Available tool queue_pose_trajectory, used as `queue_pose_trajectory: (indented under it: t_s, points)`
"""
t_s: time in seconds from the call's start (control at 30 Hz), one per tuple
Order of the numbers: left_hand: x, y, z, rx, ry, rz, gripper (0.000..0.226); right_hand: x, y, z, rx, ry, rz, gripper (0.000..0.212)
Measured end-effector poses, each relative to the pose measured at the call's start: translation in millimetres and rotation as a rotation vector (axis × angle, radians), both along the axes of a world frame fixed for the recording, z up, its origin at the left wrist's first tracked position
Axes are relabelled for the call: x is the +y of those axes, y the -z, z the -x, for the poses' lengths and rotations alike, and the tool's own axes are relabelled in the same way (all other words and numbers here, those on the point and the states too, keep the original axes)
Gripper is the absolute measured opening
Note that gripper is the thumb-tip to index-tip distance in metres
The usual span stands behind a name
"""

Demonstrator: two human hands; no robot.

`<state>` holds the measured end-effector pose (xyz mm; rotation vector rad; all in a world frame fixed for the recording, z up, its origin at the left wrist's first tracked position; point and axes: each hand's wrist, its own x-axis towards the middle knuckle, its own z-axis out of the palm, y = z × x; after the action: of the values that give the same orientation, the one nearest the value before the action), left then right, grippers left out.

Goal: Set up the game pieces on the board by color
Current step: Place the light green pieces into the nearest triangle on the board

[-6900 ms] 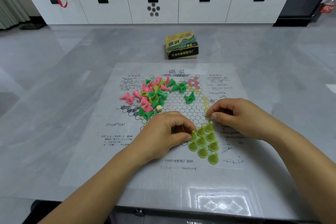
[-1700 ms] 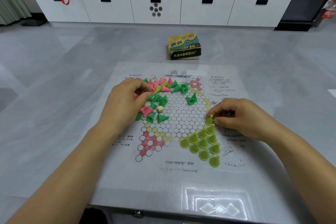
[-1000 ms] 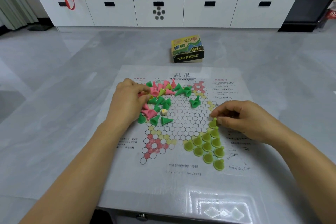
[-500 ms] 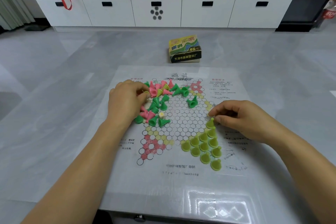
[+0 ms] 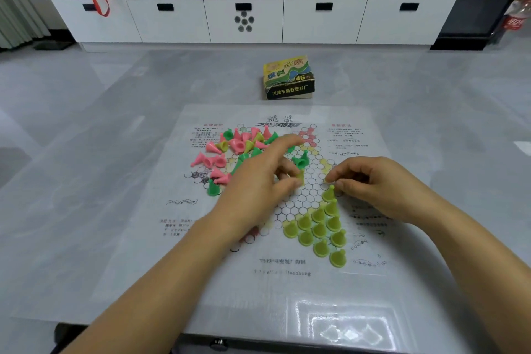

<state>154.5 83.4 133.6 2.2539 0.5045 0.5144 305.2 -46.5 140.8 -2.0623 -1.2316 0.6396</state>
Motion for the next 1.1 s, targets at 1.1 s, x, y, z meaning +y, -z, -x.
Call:
queue_pose_trajectory:
  t_s: [1.1]
  points:
    - [-12.1, 4.0, -8.0, 0.161, 0.085, -0.096, 0.012, 0.4, 2.1, 1.0, -0.031, -0.034, 0.004, 0.025]
